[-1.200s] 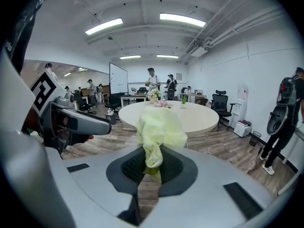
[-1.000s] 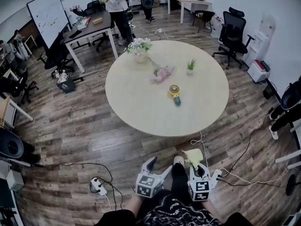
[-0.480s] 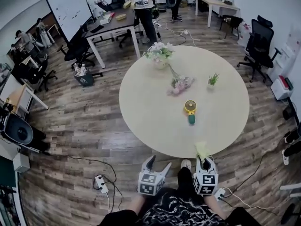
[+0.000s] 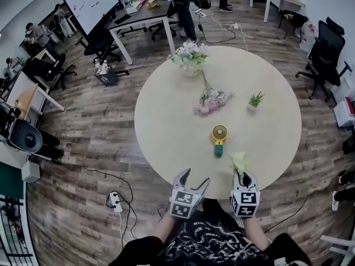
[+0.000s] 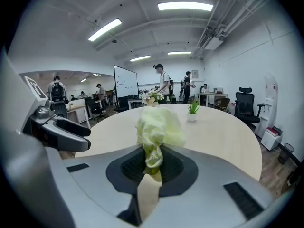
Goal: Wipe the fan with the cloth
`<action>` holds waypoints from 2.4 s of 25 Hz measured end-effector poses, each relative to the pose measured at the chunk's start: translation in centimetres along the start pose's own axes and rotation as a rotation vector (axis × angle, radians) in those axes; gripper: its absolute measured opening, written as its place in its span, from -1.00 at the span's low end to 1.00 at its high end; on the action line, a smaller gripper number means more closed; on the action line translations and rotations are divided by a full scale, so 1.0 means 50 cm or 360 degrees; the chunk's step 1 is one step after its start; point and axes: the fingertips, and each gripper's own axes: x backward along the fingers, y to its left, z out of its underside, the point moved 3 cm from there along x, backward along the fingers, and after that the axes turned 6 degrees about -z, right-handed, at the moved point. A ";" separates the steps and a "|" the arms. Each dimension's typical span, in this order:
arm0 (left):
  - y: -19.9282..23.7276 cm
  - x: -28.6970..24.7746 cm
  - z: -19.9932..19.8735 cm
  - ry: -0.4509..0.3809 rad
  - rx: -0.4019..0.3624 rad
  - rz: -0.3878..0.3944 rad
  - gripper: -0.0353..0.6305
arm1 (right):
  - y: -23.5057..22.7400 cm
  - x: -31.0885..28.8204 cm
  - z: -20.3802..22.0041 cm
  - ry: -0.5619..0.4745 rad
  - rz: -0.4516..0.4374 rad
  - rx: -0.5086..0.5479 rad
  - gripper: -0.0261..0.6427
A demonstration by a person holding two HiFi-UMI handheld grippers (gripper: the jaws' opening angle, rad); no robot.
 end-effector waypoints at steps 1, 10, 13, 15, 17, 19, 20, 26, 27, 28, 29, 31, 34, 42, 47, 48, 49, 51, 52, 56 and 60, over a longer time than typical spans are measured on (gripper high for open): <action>-0.015 -0.018 -0.014 0.0008 -0.0014 0.0005 0.16 | -0.020 -0.008 -0.009 -0.0004 -0.0004 -0.0004 -0.79; -0.085 -0.140 -0.063 0.0091 -0.0048 -0.0028 0.16 | -0.147 -0.070 -0.043 -0.0007 -0.0038 0.0009 -0.78; -0.095 -0.183 -0.067 0.0138 -0.0060 -0.0047 0.16 | -0.172 -0.075 -0.054 0.0006 -0.0028 0.0021 -0.78; -0.094 -0.215 -0.070 0.0166 -0.0038 -0.0059 0.16 | -0.183 -0.080 -0.057 0.0016 -0.0046 0.0017 -0.78; -0.091 -0.246 -0.071 0.0194 0.0002 -0.0073 0.16 | -0.194 -0.086 -0.054 0.0035 -0.0061 0.0007 -0.78; -0.086 -0.270 -0.070 0.0213 0.0055 -0.0099 0.16 | -0.201 -0.087 -0.051 0.0051 -0.0078 -0.0003 -0.78; -0.081 -0.279 -0.069 0.0221 0.0081 -0.0118 0.16 | -0.202 -0.086 -0.051 0.0056 -0.0087 -0.0005 -0.78; -0.054 -0.331 -0.049 0.0320 0.0188 -0.0168 0.14 | -0.209 -0.090 -0.059 0.0073 -0.0090 -0.0008 -0.78; -0.052 -0.340 -0.043 0.0338 0.0205 -0.0183 0.10 | -0.213 -0.090 -0.064 0.0062 -0.0105 -0.0021 -0.78; -0.048 -0.345 -0.037 0.0350 0.0210 -0.0204 0.03 | -0.215 -0.090 -0.068 0.0051 -0.0117 -0.0039 -0.78; -0.041 -0.346 -0.033 0.0355 0.0195 -0.0225 -0.09 | -0.215 -0.093 -0.069 0.0052 -0.0119 -0.0049 -0.78; -0.026 -0.345 -0.033 0.0360 0.0132 -0.0243 -0.26 | -0.210 -0.105 -0.068 0.0091 -0.0104 -0.0019 -0.78; -0.019 -0.344 -0.037 0.0380 0.0066 -0.0216 -0.33 | -0.200 -0.120 -0.067 0.0168 -0.0097 0.0070 -0.78; 0.008 -0.333 -0.028 0.0419 -0.0071 -0.0082 -0.34 | -0.165 -0.171 -0.053 0.0413 -0.0231 0.0169 -0.77; 0.028 -0.320 -0.017 0.0440 -0.0143 0.0028 -0.34 | -0.143 -0.213 -0.047 0.0716 -0.0379 0.0354 -0.77; 0.031 -0.317 -0.015 0.0444 -0.0162 0.0048 -0.34 | -0.141 -0.221 -0.050 0.0763 -0.0388 0.0410 -0.77; 0.034 -0.314 -0.013 0.0446 -0.0183 0.0065 -0.34 | -0.140 -0.230 -0.054 0.0808 -0.0396 0.0472 -0.77; 0.042 -0.311 -0.012 0.0442 -0.0223 0.0082 -0.34 | -0.135 -0.251 -0.061 0.0905 -0.0413 0.0595 -0.78; 0.047 -0.310 -0.011 0.0439 -0.0238 0.0086 -0.34 | -0.131 -0.262 -0.063 0.0952 -0.0426 0.0655 -0.78; 0.052 -0.309 -0.010 0.0434 -0.0282 0.0132 -0.34 | -0.113 -0.301 -0.076 0.1121 -0.0449 0.0934 -0.78; 0.060 -0.308 -0.007 0.0433 -0.0320 0.0201 -0.35 | -0.093 -0.343 -0.109 0.1192 -0.0409 0.1182 -0.78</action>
